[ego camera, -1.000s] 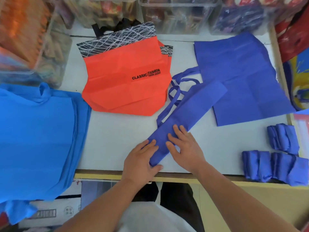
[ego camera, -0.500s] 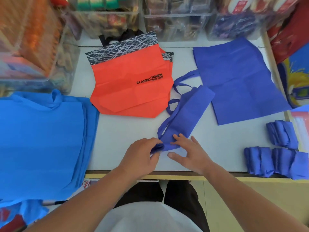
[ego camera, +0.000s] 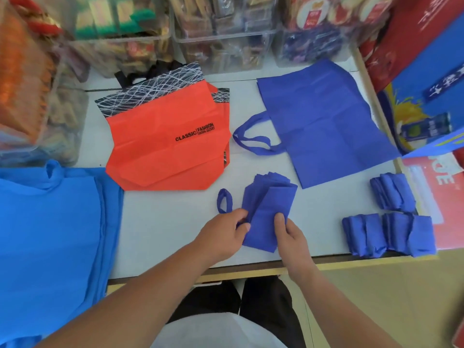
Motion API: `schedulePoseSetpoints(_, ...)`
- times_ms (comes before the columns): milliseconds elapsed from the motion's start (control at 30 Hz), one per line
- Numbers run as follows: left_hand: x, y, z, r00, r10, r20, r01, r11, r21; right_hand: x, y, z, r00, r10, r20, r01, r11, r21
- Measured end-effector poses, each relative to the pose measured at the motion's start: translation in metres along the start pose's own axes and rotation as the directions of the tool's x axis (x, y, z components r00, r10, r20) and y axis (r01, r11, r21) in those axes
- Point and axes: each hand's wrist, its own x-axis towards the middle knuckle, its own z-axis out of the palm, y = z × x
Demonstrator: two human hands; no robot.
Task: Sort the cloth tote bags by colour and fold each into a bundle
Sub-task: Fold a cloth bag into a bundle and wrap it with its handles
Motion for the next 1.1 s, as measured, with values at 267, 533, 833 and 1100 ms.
schedulePoseSetpoints(267,0.034,0.01,0.023,0.993,-0.035,-0.111,0.055,0.981,0.187,0.058,-0.022,-0.009,0.994,-0.103,-0.033,0.097,0.985,-0.143)
schedulePoseSetpoints(533,0.033,-0.017,0.029,0.87,0.437,-0.227,-0.306,0.842,0.445,0.121,-0.04,-0.023,0.968,-0.234,0.095,0.232,0.671,-0.704)
schedulePoseSetpoints(833,0.032,-0.043,0.042,0.933,0.348,0.095,-0.351,0.814,0.462,0.134,-0.047,-0.01,0.966,-0.255,0.046,0.214,0.684,-0.698)
schedulePoseSetpoints(1100,0.027,-0.029,0.021,0.958,0.283,-0.037,-0.276,0.952,0.133,0.119,-0.036,-0.006,0.96,-0.274,0.063,0.246,0.712,-0.658)
